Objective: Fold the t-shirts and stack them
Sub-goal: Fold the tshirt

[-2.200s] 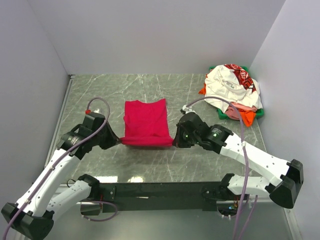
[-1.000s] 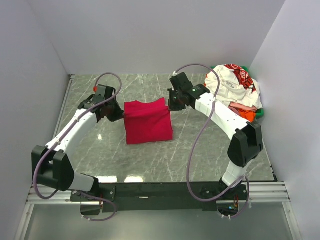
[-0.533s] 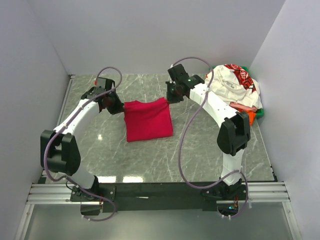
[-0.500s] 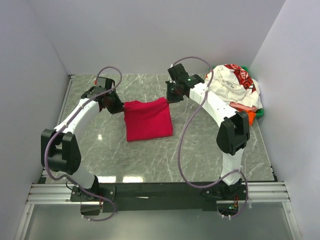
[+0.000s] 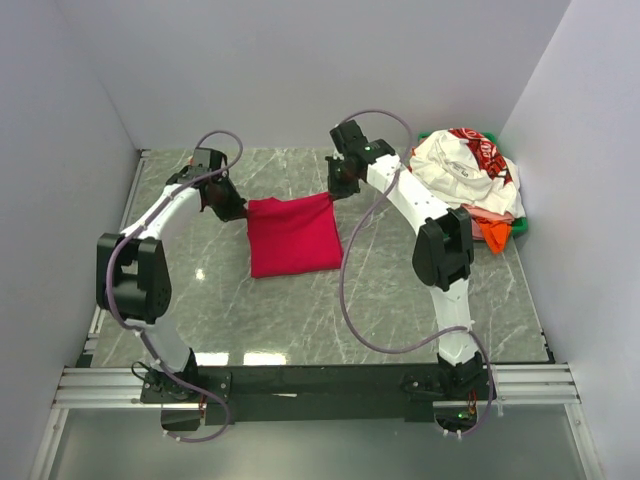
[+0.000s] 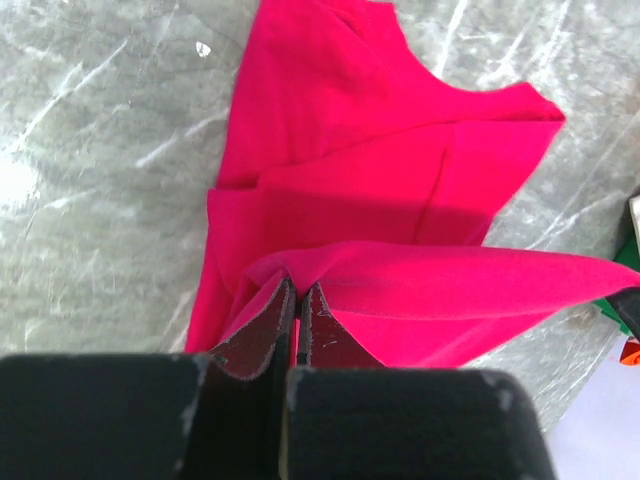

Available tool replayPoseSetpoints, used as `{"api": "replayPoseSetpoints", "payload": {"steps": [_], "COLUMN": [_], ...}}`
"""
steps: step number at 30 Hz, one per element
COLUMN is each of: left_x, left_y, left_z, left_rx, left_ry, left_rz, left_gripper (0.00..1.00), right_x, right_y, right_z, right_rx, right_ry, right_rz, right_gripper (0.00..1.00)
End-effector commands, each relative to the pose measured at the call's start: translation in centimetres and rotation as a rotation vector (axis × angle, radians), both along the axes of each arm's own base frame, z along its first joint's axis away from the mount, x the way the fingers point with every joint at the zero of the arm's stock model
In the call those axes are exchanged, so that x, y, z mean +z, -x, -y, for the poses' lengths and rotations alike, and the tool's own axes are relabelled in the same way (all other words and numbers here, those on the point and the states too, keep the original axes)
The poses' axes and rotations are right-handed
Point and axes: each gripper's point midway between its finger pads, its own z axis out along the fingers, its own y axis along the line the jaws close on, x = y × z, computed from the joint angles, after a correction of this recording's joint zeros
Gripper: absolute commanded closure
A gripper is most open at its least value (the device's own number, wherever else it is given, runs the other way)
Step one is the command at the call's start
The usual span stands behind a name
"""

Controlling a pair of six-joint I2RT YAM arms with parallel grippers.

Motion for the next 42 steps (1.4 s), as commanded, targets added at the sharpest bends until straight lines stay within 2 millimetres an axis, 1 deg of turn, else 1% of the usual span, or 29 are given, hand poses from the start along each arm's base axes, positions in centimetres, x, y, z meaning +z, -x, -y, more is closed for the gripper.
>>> {"api": "replayPoseSetpoints", "payload": {"steps": [1,9,13,14,15,16,17,18,19,20,21,22,23,24,25,26,27,28,29,30,31,32,33,34,35,36,38,39,42], "left_x": [1.4,-0.2,-0.4,-1.0,-1.1,-0.7,-0.7,-0.4,0.0,0.3,0.7,0.9,1.3,1.4,0.5,0.7,0.3,-1.1,-0.9,-1.0,-2.5,-2.1,-2.4,-3.2,-2.9,-3.6,-3.6,-4.2,-5.1], "left_y": [-2.3,-4.6,-6.0,-6.4,-6.7,-7.5,-8.0,-8.4,-9.0,-9.3,-9.4,-9.4,-9.5,-9.3,-8.6,-8.3,-7.8,-6.5,-5.9,-5.7,-4.3,-3.7,-3.2,-2.4,-1.9,-1.1,-0.6,0.1,1.2], "left_z": [0.0,-0.6,-0.7,-0.9,-1.0,-1.3,-1.4,-1.6,-1.8,-2.0,-1.9,-1.9,-1.8,-1.6,-1.3,-1.2,-1.1,-0.8,-0.6,-0.5,-0.4,-0.2,-0.1,0.0,0.1,0.1,0.2,0.3,0.3], "left_rx": [-0.031,-0.021,-0.019,-0.012,-0.008,0.003,0.007,0.017,0.023,0.024,0.016,0.01,0.003,-0.012,-0.024,-0.033,-0.046,-0.063,-0.073,-0.087,-0.098,-0.116,-0.13,-0.139,-0.151,-0.159,-0.172,-0.178,-0.192], "left_ry": [0.017,0.003,0.013,0.011,0.012,0.014,0.023,0.027,0.028,0.025,0.022,0.023,0.028,0.034,0.045,0.053,0.057,0.072,0.079,0.08,0.087,0.099,0.099,0.105,0.112,0.111,0.117,0.119,0.123], "left_rz": [0.072,0.051,0.078,0.072,0.076,0.104,0.115,0.132,0.156,0.171,0.184,0.191,0.211,0.218,0.199,0.21,0.206,0.173,0.179,0.195,0.161,0.175,0.173,0.162,0.171,0.156,0.168,0.154,0.14], "left_gripper": [1.0,1.0,0.99,0.98,0.92,0.64,0.51,0.41,0.29,0.26,0.24,0.21,0.21,0.2,0.21,0.21,0.21,0.22,0.22,0.23,0.23,0.23,0.23,0.24,0.24,0.24,0.24,0.24,0.24], "right_x": [1.7,-0.2,-0.6,-1.1,-1.0,-0.4,-1.0,-0.8,0.5,1.0,1.8,1.5,3.0,2.1,2.1,3.3,3.4,2.1,3.1,3.0,1.7,2.5,2.5,1.4,2.1,1.1,1.2,0.3,-0.8], "right_y": [-1.8,-3.5,-4.9,-5.3,-6.1,-6.9,-7.3,-8.0,-8.7,-8.9,-9.3,-9.1,-8.8,-8.5,-8.1,-7.6,-7.2,-6.2,-5.5,-5.0,-3.8,-3.0,-2.6,-1.5,-0.8,0.1,1.2,1.9,3.5], "right_z": [0.9,0.8,0.2,0.1,-0.2,-0.5,-1.0,-1.0,-1.3,-1.6,-1.5,-1.4,-1.3,-1.1,-0.9,-0.8,-0.8,-0.7,-0.7,-0.9,-0.9,-1.0,-1.1,-1.0,-1.3,-1.2,-1.5,-1.5,-1.8], "right_rx": [-0.011,-0.015,-0.016,-0.014,-0.011,-0.011,-0.002,-0.007,-0.007,-0.001,0.001,0.013,0.02,0.023,0.03,0.043,0.058,0.073,0.089,0.103,0.125,0.141,0.152,0.167,0.183,0.192,0.213,0.218,0.238], "right_ry": [-0.001,-0.013,-0.047,-0.054,-0.074,-0.096,-0.12,-0.137,-0.162,-0.174,-0.184,-0.176,-0.182,-0.174,-0.171,-0.173,-0.182,-0.173,-0.184,-0.192,-0.195,-0.205,-0.208,-0.204,-0.21,-0.207,-0.22,-0.216,-0.228], "right_rz": [0.05,0.034,0.049,0.049,0.069,0.093,0.085,0.099,0.128,0.143,0.17,0.17,0.2,0.192,0.194,0.214,0.211,0.177,0.186,0.181,0.14,0.151,0.152,0.122,0.133,0.108,0.105,0.085,0.043], "right_gripper": [1.0,1.0,1.0,1.0,0.98,0.9,0.57,0.46,0.41,0.35,0.34,0.34,0.33,0.33,0.33,0.33,0.34,0.35,0.39,0.4,0.41,0.43,0.43,0.43,0.44,0.44,0.45,0.45,0.46]}}
